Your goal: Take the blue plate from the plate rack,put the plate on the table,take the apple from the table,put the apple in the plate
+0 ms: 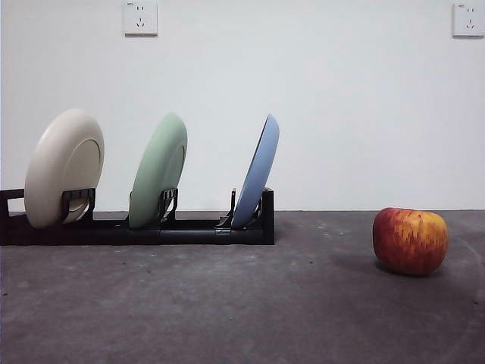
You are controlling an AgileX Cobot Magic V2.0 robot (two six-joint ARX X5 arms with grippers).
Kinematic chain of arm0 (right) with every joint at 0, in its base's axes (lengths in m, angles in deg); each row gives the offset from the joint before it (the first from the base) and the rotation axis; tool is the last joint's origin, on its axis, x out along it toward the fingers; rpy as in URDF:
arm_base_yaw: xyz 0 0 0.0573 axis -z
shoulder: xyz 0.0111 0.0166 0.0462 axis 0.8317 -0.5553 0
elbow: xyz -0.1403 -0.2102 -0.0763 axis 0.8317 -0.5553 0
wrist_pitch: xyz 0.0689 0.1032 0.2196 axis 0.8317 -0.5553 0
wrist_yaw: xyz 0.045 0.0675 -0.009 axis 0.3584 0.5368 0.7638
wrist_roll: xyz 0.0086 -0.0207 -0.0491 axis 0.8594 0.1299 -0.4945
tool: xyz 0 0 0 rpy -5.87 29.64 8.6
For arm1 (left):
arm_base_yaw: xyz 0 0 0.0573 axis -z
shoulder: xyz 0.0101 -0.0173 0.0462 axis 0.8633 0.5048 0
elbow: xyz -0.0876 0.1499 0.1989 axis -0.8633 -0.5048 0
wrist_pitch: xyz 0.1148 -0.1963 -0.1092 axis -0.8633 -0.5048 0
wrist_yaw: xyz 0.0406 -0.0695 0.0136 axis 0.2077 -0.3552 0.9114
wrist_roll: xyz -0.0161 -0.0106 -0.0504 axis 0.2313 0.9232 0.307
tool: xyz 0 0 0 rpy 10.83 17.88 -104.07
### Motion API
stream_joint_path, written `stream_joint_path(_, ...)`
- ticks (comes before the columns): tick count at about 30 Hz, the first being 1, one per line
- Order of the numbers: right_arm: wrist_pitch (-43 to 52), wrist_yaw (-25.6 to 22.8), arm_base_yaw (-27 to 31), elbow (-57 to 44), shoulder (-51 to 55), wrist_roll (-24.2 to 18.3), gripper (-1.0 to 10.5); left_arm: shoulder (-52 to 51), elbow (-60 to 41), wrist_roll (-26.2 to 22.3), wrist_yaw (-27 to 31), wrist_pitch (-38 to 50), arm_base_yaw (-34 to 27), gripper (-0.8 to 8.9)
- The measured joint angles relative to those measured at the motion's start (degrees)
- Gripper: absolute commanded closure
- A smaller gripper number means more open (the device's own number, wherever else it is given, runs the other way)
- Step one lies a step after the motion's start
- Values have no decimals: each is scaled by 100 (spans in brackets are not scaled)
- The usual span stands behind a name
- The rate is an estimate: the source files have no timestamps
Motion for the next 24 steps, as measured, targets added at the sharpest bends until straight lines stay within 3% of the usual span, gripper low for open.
stream_joint_path(5, -286, 0, 0, 935, -310, 57, 955, 549, 903, 131, 0, -31, 0, 820)
stream_joint_path(13, -2070, -162, 0, 2763, -1377, -234, 947, 1832, 2446, 153, -28, -501, 0, 818)
stream_joint_path(24, -3700, -155, 0, 4463, -2944, -424, 946, 3482, 4063, 260, -1156, -1604, 0, 818)
